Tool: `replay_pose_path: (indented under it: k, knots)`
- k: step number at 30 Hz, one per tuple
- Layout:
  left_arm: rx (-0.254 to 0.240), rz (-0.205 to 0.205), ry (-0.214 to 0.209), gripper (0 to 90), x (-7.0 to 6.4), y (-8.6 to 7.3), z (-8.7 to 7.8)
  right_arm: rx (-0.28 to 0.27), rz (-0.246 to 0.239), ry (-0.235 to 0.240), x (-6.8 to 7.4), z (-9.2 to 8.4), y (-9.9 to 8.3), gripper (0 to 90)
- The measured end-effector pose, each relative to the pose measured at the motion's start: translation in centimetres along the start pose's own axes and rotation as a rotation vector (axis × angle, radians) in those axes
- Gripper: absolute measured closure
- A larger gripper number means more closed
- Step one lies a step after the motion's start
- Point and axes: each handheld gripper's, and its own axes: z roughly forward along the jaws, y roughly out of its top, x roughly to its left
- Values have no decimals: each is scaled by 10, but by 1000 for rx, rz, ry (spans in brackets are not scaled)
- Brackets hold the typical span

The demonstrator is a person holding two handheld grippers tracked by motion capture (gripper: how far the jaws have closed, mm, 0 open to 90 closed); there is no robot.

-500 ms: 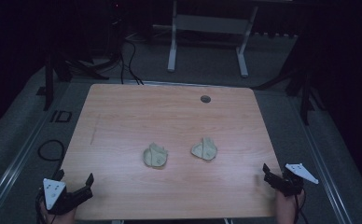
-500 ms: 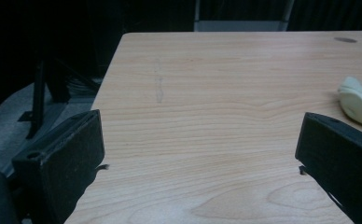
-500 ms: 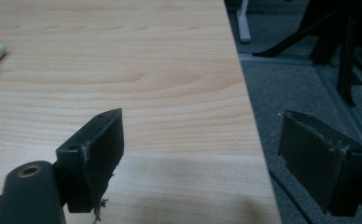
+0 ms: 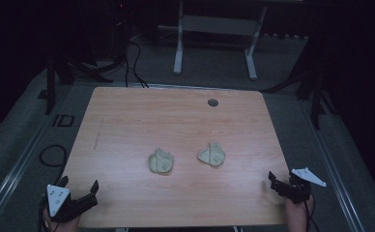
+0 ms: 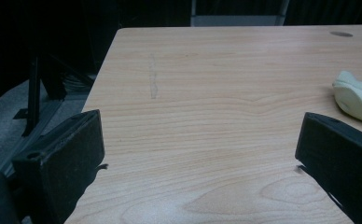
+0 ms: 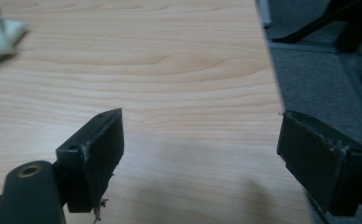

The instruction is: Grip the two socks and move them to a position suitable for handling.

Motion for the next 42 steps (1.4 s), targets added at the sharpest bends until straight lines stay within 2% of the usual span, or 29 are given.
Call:
replay_pose_path:
  k: [4, 9, 12, 13, 18, 24, 28, 31, 33, 36, 37, 38, 39, 41, 42]
  knots:
    - [3, -4, -8, 14, -2, -1, 0, 39, -41, 40, 6, 0, 3, 147]
    - [6, -9, -19, 14, -4, -1, 1, 67, -24, 116, 16, -1, 10, 143]
    - [7, -9, -20, 14, -4, -2, 0, 68, -47, 124, 21, -1, 13, 143]
    - [4, -14, -17, 14, -3, -1, 0, 73, -62, 149, 25, 0, 17, 143]
    - [4, -19, -18, 14, -2, -2, -1, 104, -101, 208, 39, 4, 26, 146]
    - [0, -17, -21, 14, -3, -1, -1, 123, -166, 254, 60, 10, 35, 145]
    - [-1, -24, -19, 14, -2, -1, -2, 135, -179, 286, 75, 16, 42, 143]
    - [0, -26, -19, 14, -2, -1, -2, 127, -167, 313, 84, 19, 46, 142]
    - [1, -26, -21, 14, -2, -1, -3, 128, -197, 313, 97, 23, 51, 141]
    - [1, -25, -17, 14, -2, 0, -3, 138, -200, 329, 109, 30, 57, 141]
    - [1, -25, -17, 14, -2, 0, -3, 138, -200, 329, 109, 30, 57, 141]
    - [-3, -24, -20, 14, -3, 0, -3, 139, -201, 331, 115, 32, 60, 140]
    - [-4, -23, -20, 14, -3, 0, -3, 121, -221, 345, 127, 37, 66, 128]
    - [-5, -23, -25, 14, -3, 0, -3, 113, -223, 369, 136, 42, 71, 128]
    - [-5, -23, -25, 14, -3, 0, -3, 111, -235, 359, 141, 45, 74, 129]
